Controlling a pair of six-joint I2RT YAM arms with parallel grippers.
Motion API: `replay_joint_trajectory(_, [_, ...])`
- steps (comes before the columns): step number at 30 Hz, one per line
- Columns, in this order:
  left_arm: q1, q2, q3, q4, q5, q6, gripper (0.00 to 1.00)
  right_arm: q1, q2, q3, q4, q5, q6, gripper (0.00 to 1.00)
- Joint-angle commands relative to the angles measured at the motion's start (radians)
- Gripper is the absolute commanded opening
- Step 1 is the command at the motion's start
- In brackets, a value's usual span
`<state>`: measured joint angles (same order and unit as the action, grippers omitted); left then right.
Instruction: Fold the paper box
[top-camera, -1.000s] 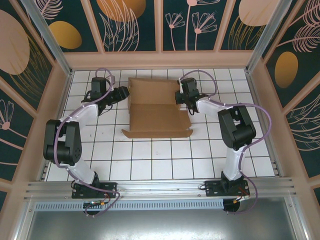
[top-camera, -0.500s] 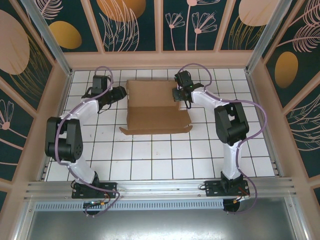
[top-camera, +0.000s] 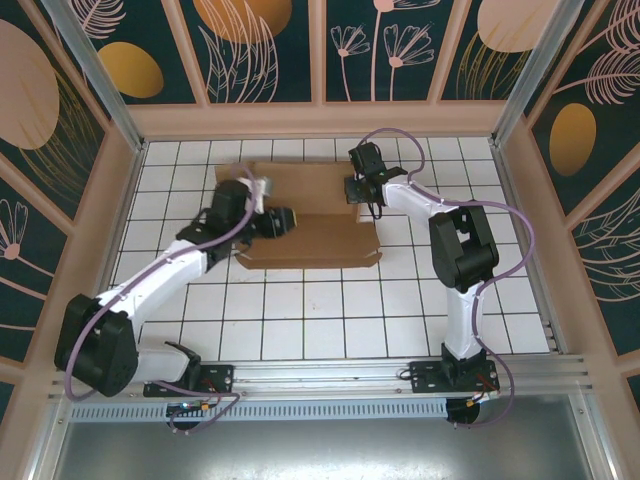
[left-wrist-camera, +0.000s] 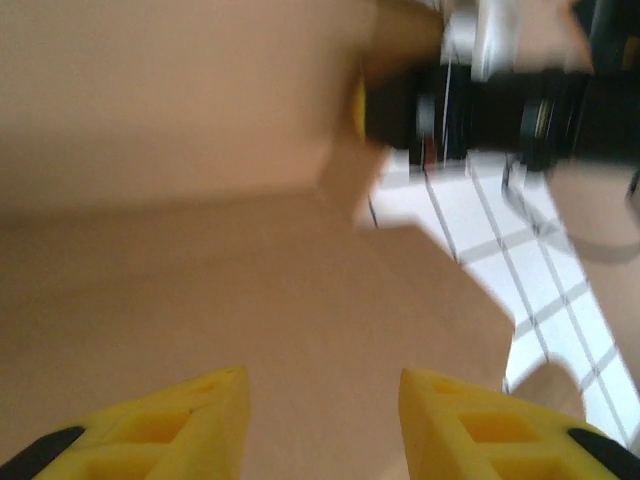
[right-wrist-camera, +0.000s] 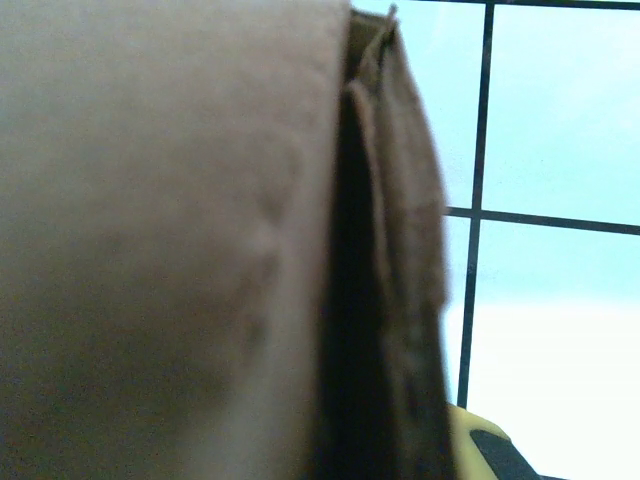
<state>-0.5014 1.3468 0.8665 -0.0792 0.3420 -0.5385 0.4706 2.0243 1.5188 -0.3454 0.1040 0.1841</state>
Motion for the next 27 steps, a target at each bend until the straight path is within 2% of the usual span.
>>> replay_joint_trajectory(1, [-0.025, 0.039, -0.127, 0.011, 0.006, -0.05, 0.42, -0.014, 0.021, -0.051, -0.12, -0.084, 0.05, 0.0])
replay_joint_trajectory(3, [-0.027, 0.055, -0.191, 0.046, 0.016, -0.068, 0.41, -0.019, 0.018, -0.048, -0.118, -0.084, 0.051, 0.0])
replay_joint_trajectory(6, [-0.025, 0.056, -0.199, 0.041, 0.005, -0.069, 0.4, -0.02, 0.015, -0.047, -0.12, -0.084, 0.047, 0.0])
replay_joint_trajectory(10, [-0.023, -0.029, -0.076, -0.066, -0.155, -0.033, 0.43, -0.014, -0.005, -0.075, -0.099, -0.08, 0.041, 0.0])
replay_joint_trajectory(13, [0.02, -0.071, 0.056, -0.166, -0.302, -0.005, 0.45, -0.015, -0.022, -0.104, -0.077, -0.076, 0.034, 0.0])
replay_joint_trajectory(15, [0.101, -0.107, 0.095, -0.184, -0.359, -0.003, 0.46, -0.015, -0.026, -0.111, -0.074, -0.072, 0.027, 0.0])
replay_joint_trajectory(18, [0.274, -0.136, 0.093, -0.167, -0.394, -0.022, 0.45, -0.015, -0.045, -0.138, -0.051, -0.072, 0.016, 0.0])
replay_joint_trajectory(22, [0.45, -0.076, 0.066, -0.102, -0.422, -0.085, 0.4, -0.015, -0.055, -0.15, -0.041, -0.071, 0.0, 0.0])
replay_joint_trajectory(24, [0.517, -0.025, 0.043, -0.05, -0.4, -0.149, 0.39, -0.015, -0.06, -0.155, -0.036, -0.072, -0.004, 0.0])
replay_joint_trajectory(27, [0.603, 0.104, 0.03, 0.046, -0.31, -0.216, 0.4, -0.015, -0.064, -0.16, -0.032, -0.084, -0.009, 0.0])
